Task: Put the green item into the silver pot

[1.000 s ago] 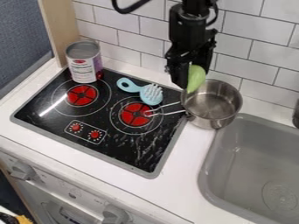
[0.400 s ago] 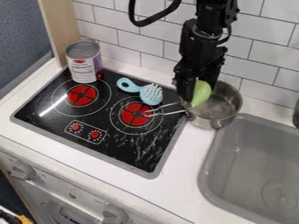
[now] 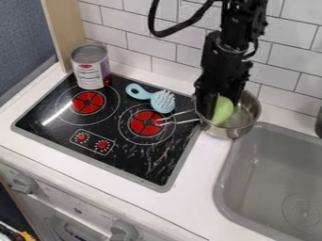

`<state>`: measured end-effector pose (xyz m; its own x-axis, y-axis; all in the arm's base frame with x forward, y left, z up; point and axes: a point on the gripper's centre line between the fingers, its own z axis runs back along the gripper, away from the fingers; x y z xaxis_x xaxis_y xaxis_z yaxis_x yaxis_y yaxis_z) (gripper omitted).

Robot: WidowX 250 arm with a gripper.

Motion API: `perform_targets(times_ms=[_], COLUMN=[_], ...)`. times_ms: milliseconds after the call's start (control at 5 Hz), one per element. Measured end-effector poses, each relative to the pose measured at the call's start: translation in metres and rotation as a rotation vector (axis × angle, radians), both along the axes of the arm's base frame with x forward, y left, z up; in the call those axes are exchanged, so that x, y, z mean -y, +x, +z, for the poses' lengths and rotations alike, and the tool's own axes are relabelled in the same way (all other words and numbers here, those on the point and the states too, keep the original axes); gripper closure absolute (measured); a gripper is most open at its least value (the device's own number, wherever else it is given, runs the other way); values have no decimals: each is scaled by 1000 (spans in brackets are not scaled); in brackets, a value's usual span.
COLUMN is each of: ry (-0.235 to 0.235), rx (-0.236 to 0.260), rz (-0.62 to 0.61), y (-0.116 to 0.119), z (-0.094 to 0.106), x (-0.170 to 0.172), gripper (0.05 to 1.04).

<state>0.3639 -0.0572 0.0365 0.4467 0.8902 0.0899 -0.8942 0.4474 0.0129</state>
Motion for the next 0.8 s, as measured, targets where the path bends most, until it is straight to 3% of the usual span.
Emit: perform_targets(times_ms=[400,600,800], ry=[12,19,21], rx=[-14,-29,-29], rz=[10,20,31], y=[0,4,8], z=[-9,-8,-8], x=[7,7,7], gripper=[364,301,81])
